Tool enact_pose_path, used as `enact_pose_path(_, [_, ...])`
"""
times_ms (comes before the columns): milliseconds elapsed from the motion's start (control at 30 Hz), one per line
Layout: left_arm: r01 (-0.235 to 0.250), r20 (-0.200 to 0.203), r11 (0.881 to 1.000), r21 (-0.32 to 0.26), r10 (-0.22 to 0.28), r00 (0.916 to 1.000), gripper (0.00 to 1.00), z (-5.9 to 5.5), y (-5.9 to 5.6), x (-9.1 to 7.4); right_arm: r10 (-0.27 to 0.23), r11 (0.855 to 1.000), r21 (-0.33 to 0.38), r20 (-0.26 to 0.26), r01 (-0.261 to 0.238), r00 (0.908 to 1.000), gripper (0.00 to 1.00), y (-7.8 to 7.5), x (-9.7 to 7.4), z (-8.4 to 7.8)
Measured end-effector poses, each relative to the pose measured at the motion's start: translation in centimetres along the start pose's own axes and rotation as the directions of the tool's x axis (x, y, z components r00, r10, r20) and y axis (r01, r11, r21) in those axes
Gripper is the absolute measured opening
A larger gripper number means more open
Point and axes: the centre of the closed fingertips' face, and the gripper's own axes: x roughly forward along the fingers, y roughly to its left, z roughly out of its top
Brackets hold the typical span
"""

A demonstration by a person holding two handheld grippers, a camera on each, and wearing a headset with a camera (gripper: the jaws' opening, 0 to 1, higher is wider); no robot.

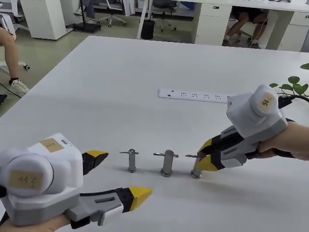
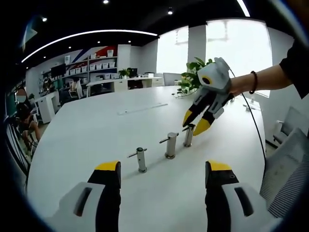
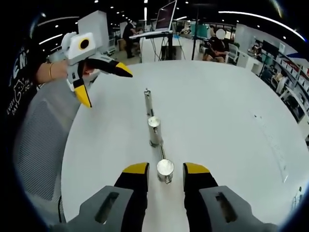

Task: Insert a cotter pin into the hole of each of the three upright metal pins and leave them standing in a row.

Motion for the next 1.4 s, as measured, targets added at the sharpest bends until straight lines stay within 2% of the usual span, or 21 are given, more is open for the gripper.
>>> enact_pose_path(67, [-0.011,0.01,1.0,-0.015,0.011,0.9999,0.71,0.2,0.3,-0.2,-0.014,0.999,0.041,0.04,0.012,0.9991,0.26,0.2,-0.4,0.6])
enact_pose_path(100, [-0.017,0.012,1.0,-0.024,0.018,0.9998,0.72,0.3,0.5,-0.2,-0.036,0.998,0.059,0.058,0.032,0.9977,0.29,0.3,-0.7,0.9])
enact_pose_path(200, [-0.03,-0.003,0.999,-0.031,0.03,0.9995,0.74,0.2,0.9,-0.3,-0.073,0.995,0.079,0.063,0.068,0.9953,0.42,0.9,-1.5,0.9])
enact_pose_path(233, [-0.034,0.0,0.999,-0.03,0.034,0.9994,0.74,0.3,1.0,-0.4,-0.093,0.992,0.089,0.071,0.087,0.9931,0.45,0.9,-1.7,1.0])
enact_pose_path(300, [-0.037,0.011,0.999,-0.04,0.037,0.9993,0.74,0.6,1.2,-0.5,-0.134,0.985,0.125,0.119,0.119,0.9837,0.5,1.3,-2.3,1.6])
enact_pose_path(333, [-0.038,0.015,0.998,-0.042,0.038,0.9992,0.75,0.7,1.2,-0.6,-0.146,0.98,0.151,0.122,0.127,0.9817,0.52,1.5,-2.5,1.6])
enact_pose_path(400, [-0.045,0.018,0.998,-0.039,0.045,0.9988,0.76,0.9,1.3,-0.7,-0.188,0.968,0.195,0.148,0.157,0.971,0.57,1.8,-3.0,1.8])
enact_pose_path(467, [-0.053,0.014,0.998,-0.037,0.053,0.9985,0.76,1.0,1.4,-0.8,-0.22,0.949,0.263,0.168,0.171,0.961,0.61,2.3,-3.5,1.9])
enact_pose_path(567, [-0.058,0.008,0.997,-0.042,0.059,0.9982,0.81,1.0,1.3,-0.9,-0.256,0.928,0.317,0.165,0.195,0.9525,0.65,3.0,-4.0,1.5])
enact_pose_path(600, [-0.055,0.003,0.997,-0.046,0.055,0.9985,0.82,0.9,1.1,-1.0,-0.267,0.917,0.345,0.16,0.2,0.9505,0.68,3.3,-4.1,1.3])
enact_pose_path(633, [-0.055,0.001,0.997,-0.044,0.055,0.9985,0.82,0.9,1.0,-1.0,-0.274,0.912,0.358,0.163,0.202,0.9478,0.7,3.5,-4.2,1.3])
enact_pose_path(667, [-0.054,0.001,0.998,-0.039,0.054,0.9985,0.82,0.9,0.9,-1.0,-0.292,0.908,0.361,0.179,0.213,0.9397,0.71,3.8,-4.4,1.4])
enact_pose_path(800, [-0.051,0.001,0.998,-0.036,0.051,0.9987,0.88,0.8,0.5,-1.0,-0.33,0.886,0.399,0.183,0.237,0.9261,0.75,4.6,-4.7,0.9])
enact_pose_path(833, [-0.051,-0.005,0.998,-0.04,0.051,0.9987,0.89,0.6,0.4,-1.1,-0.339,0.877,0.418,0.187,0.238,0.9219,0.77,4.8,-4.7,0.9])
enact_pose_path(867, [-0.052,-0.008,0.998,-0.041,0.052,0.9986,0.89,0.5,0.4,-1.1,-0.349,0.865,0.443,0.194,0.235,0.9169,0.8,4.9,-4.8,0.9])
enact_pose_path(967, [-0.054,-0.009,0.998,-0.04,0.053,0.9985,0.91,0.4,0.3,-1.3,-0.395,0.827,0.51,0.23,0.236,0.8895,0.82,5.4,-5.4,1.1])
enact_pose_path(1033, [-0.054,-0.007,0.998,-0.038,0.054,0.9985,0.92,0.5,0.3,-1.5,-0.412,0.809,0.537,0.226,0.24,0.8826,0.85,5.8,-5.7,1.0])
enact_pose_path(1100, [-0.059,-0.005,0.998,-0.037,0.059,0.9982,0.92,0.5,0.3,-1.7,-0.435,0.794,0.555,0.233,0.249,0.8698,0.87,6.0,-6.0,1.1])
enact_pose_path(1333, [-0.071,0.011,0.996,-0.046,0.071,0.9974,0.98,0.6,0.2,-2.4,-0.489,0.755,0.595,0.233,0.275,0.8403,0.93,6.6,-6.8,1.2])
enact_pose_path(1367, [-0.077,0.016,0.996,-0.043,0.078,0.9969,0.98,0.7,0.2,-2.5,-0.493,0.755,0.595,0.234,0.277,0.8381,0.94,6.6,-6.8,1.2])
enact_pose_path(1400, [-0.079,0.017,0.996,-0.044,0.08,0.9967,0.99,0.7,0.2,-2.6,-0.502,0.749,0.599,0.236,0.283,0.8321,0.94,6.6,-7.0,1.3])
